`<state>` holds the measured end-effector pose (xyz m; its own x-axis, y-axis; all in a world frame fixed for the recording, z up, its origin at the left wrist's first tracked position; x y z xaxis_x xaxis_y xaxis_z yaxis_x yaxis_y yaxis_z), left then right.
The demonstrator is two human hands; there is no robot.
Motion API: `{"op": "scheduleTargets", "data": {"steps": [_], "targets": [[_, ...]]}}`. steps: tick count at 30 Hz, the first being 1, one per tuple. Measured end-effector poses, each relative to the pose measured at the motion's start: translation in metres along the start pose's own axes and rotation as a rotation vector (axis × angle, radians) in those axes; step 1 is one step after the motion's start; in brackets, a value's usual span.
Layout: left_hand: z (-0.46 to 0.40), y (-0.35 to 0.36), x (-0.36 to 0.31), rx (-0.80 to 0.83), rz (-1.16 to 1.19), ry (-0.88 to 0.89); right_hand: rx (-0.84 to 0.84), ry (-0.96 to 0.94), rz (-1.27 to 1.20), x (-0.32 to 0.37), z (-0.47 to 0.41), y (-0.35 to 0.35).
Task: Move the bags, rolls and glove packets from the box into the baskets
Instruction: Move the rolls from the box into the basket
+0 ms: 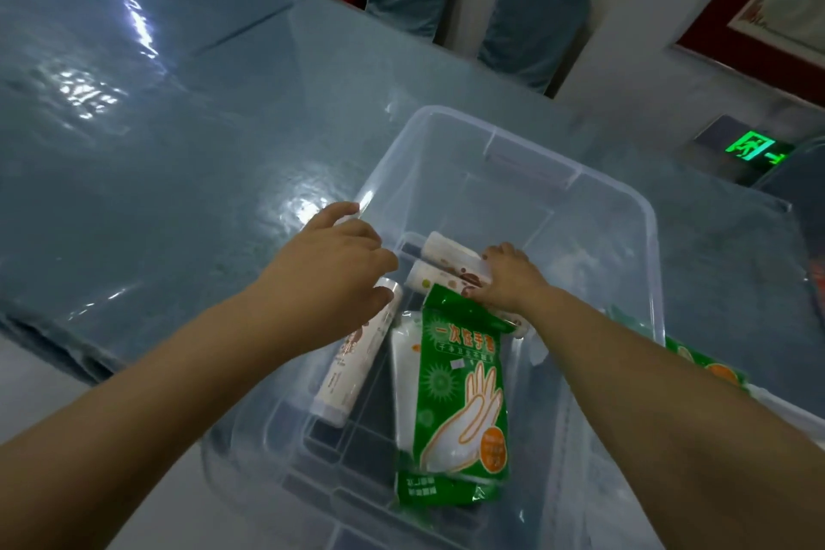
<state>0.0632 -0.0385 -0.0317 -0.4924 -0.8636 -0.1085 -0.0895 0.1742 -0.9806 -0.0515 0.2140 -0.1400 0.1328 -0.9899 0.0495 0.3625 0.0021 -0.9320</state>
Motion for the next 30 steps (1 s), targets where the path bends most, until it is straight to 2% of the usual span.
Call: {"op": "scheduleTargets", "data": {"steps": [2, 5, 11, 14, 19, 24, 26, 28, 30], "targets": [[0.000, 0.000, 0.000, -0.003, 0.021, -0.003, -0.021, -0.022, 0.062, -0.001, 0.000, 0.002], [0.000, 0.000, 0.000, 0.001, 0.025, -0.008, 0.028, -0.030, -0.062, -0.001, -0.001, 0.008], [0.000, -0.002, 0.000, 0.016, 0.022, -0.004, 0.067, -0.046, 0.222, 0.001, -0.003, 0.018], [-0.001, -0.002, 0.000, 0.026, 0.015, -0.005, 0.114, -0.017, 0.170, -0.003, -0.006, 0.020], [-0.002, -0.002, 0.001, 0.029, -0.034, 0.001, 0.165, 0.119, -0.145, -0.010, -0.009, 0.020], [-0.010, 0.002, -0.002, 0.108, -0.147, 0.061, 0.225, 0.062, -0.023, -0.006, -0.005, 0.009], [-0.022, -0.001, -0.003, 0.133, -0.252, 0.133, 0.143, 0.055, -0.045, -0.003, -0.003, -0.006], [-0.043, -0.004, -0.008, 0.130, -0.339, 0.236, -0.001, 0.037, -0.093, 0.000, 0.001, -0.029], [-0.070, -0.002, -0.017, 0.192, -0.392, 0.309, -0.143, 0.037, -0.121, 0.002, 0.011, -0.057]]}}
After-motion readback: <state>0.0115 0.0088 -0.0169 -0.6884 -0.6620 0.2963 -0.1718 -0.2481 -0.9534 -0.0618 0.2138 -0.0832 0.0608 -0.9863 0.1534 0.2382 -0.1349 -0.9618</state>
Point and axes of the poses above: each hand's wrist, its own z-axis away from the middle knuckle, its own y-axis out of the palm, x = y × z, the point moved 2 cm from there along -z, towards the middle knuckle
